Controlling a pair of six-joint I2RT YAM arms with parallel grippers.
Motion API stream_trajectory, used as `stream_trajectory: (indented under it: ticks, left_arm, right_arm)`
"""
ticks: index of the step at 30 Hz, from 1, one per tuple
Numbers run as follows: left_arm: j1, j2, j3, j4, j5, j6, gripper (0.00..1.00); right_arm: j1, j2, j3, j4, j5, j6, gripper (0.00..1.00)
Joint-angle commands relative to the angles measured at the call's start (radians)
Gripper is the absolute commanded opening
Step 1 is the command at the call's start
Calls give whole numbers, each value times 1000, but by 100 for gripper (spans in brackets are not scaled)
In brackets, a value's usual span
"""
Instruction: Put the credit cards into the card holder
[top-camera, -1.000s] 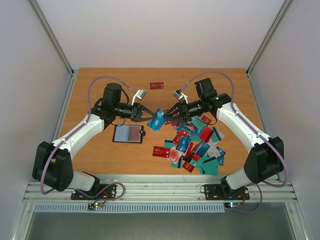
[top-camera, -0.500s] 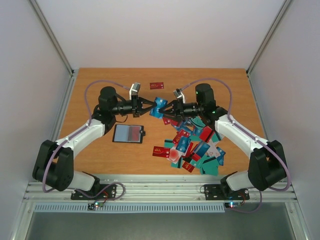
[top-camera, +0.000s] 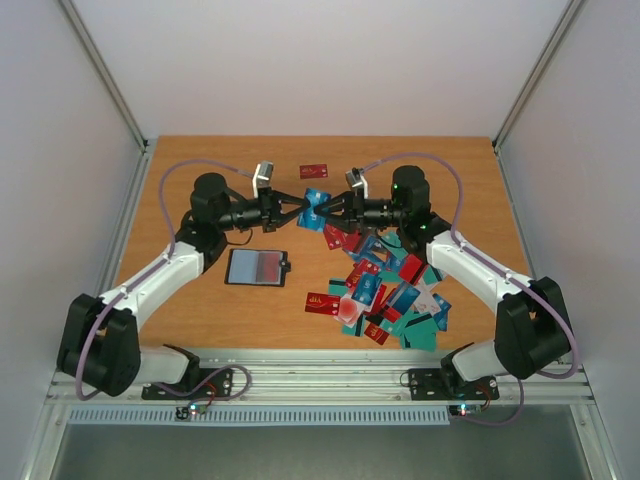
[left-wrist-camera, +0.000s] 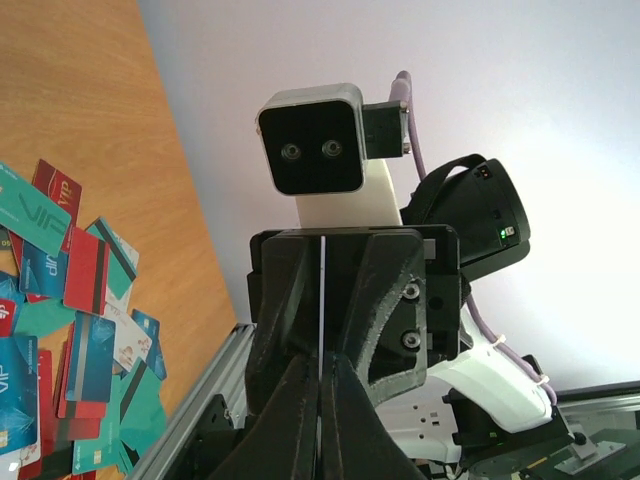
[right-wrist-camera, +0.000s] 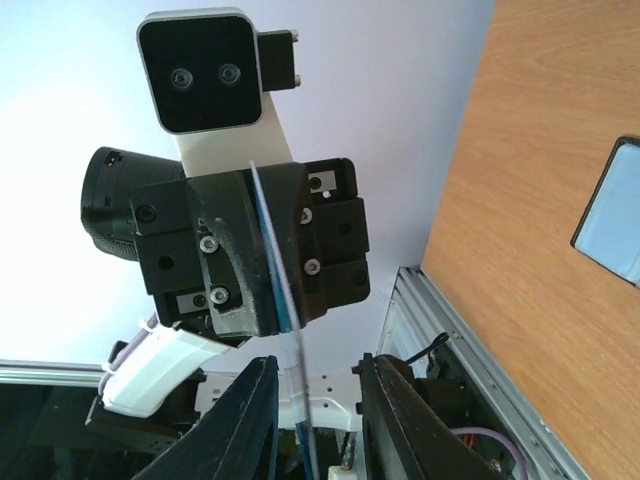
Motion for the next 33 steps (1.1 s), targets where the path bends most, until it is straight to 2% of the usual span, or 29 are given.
stream_trajectory:
  ticks: [1,14,16,17,19,20,21,22,24,26,30,33]
  left_arm:
    - [7,-38,30,-34,-32,42,0]
    - [7,-51,30,-96,-38,74,1]
    - [6,-53,32,-117,-39,90,4]
    - [7,-55,36,-136,-41,100,10]
    - [10,-63,63,-292,-61,162,33]
    - [14,-70,93,-428,-92,208,41]
    - [19,-76,128,-596,-134,291,44]
    - [25,-78,170,-744,-196,415,45]
    - [41,-69,237,-1002,-325,571,47]
    - [68,-61,257,-1149,-448,676,48]
    - [137,-48,218,-1282,-594,775,46]
    - [191,-32,187,-1310,-645,812,42]
  right_arm:
    - [7,-9,3,48,10,23,24]
    - [8,-8,5,68,-11,53,1]
    - [8,-9,4,47,-13,42,1]
    - [9,-12,5,25,-12,29,1]
    - [9,-15,15,-58,0,-17,1]
    - [8,-15,27,-134,13,-53,1]
    - [10,-12,49,-211,27,-101,1]
    - [11,-7,68,-304,43,-148,1]
    - [18,19,109,-494,80,-240,1]
    - [36,56,145,-609,115,-315,1]
    - [87,142,177,-658,157,-355,1]
    - [135,229,223,-661,157,-364,1]
